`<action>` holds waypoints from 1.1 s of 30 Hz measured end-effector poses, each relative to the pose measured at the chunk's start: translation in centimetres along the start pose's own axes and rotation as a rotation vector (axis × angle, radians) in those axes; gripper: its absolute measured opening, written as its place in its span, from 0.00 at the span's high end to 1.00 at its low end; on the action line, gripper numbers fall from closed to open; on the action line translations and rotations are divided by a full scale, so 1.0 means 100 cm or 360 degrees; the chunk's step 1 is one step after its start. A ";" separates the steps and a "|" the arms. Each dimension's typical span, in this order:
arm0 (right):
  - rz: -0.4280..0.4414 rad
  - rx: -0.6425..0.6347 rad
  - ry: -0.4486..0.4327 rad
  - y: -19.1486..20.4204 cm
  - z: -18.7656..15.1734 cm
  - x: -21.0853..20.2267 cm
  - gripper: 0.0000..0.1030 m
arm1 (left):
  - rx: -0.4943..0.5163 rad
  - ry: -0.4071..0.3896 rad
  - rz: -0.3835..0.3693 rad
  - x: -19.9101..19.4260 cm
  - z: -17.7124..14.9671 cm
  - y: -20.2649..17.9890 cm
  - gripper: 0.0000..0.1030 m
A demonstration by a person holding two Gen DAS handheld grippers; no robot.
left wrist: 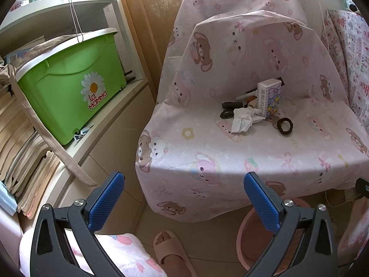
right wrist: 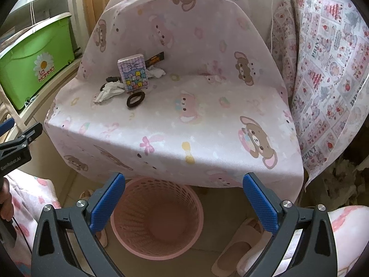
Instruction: Collect trash
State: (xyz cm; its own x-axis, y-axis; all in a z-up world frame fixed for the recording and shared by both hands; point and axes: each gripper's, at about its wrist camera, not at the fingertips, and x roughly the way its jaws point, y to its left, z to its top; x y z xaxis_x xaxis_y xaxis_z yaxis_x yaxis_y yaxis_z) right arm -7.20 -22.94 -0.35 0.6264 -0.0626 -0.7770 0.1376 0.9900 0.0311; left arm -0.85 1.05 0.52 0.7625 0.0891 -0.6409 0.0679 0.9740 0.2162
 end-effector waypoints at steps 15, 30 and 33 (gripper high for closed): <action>0.0077 0.0009 0.0062 0.001 0.000 0.007 0.00 | -0.0019 0.0098 -0.0107 0.013 -0.001 -0.014 0.01; 0.0231 -0.0060 0.0062 0.010 0.065 0.018 0.14 | -0.0068 0.0054 -0.0228 0.014 0.067 -0.006 0.08; 0.0279 -0.0092 0.0023 0.023 0.091 0.028 0.17 | -0.0047 -0.0036 -0.0229 0.014 0.100 -0.004 0.08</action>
State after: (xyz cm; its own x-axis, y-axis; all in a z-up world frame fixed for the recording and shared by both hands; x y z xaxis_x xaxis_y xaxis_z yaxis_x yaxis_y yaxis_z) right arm 1.82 -22.02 3.25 0.6255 0.1131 -0.7720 -0.0176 0.9912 0.1310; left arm 6.59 -1.28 6.94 0.7603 -0.0563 -0.6471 0.1587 0.9821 0.1011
